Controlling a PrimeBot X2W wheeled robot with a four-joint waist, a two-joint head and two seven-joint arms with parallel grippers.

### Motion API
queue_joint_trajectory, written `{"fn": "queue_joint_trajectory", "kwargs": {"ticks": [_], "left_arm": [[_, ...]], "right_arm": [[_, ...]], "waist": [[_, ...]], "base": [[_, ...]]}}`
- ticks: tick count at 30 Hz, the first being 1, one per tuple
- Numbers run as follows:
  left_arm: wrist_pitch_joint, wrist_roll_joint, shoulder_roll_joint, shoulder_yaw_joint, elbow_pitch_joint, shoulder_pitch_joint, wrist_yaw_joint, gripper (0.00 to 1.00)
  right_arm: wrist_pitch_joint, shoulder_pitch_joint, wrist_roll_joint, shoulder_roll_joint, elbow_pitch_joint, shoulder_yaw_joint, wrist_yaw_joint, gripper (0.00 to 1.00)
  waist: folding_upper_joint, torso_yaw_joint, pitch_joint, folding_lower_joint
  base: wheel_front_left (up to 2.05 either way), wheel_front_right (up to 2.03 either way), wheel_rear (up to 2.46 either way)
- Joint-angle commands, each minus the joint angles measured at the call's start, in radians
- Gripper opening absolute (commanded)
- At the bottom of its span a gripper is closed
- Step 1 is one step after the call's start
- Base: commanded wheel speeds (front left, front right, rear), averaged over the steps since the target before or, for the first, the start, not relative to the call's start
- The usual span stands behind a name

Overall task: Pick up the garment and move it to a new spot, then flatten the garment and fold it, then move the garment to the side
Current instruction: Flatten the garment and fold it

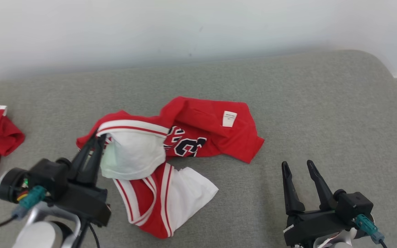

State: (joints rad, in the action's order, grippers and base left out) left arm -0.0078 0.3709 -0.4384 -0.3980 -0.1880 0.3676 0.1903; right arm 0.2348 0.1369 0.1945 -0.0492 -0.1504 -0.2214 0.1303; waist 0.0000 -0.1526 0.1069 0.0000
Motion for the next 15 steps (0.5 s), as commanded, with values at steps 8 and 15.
{"fn": "queue_joint_trajectory", "kwargs": {"ticks": [8, 15], "left_arm": [[0.013, 0.033, -0.040, 0.022, 0.125, 0.120, -0.067, 0.00], [0.003, 0.058, -0.057, 0.038, 0.286, 0.230, -0.121, 0.00]], "right_arm": [[0.012, 0.023, 0.017, -0.002, -0.022, -0.006, 0.001, 1.00], [0.022, 0.052, 0.035, -0.001, -0.043, -0.015, 0.001, 1.00]], "waist": [[0.0000, -0.074, 0.051, 0.0000], [0.0000, -0.125, 0.101, 0.0000]], "base": [[0.00, 0.00, 0.00], [0.00, 0.00, 0.00]]}}
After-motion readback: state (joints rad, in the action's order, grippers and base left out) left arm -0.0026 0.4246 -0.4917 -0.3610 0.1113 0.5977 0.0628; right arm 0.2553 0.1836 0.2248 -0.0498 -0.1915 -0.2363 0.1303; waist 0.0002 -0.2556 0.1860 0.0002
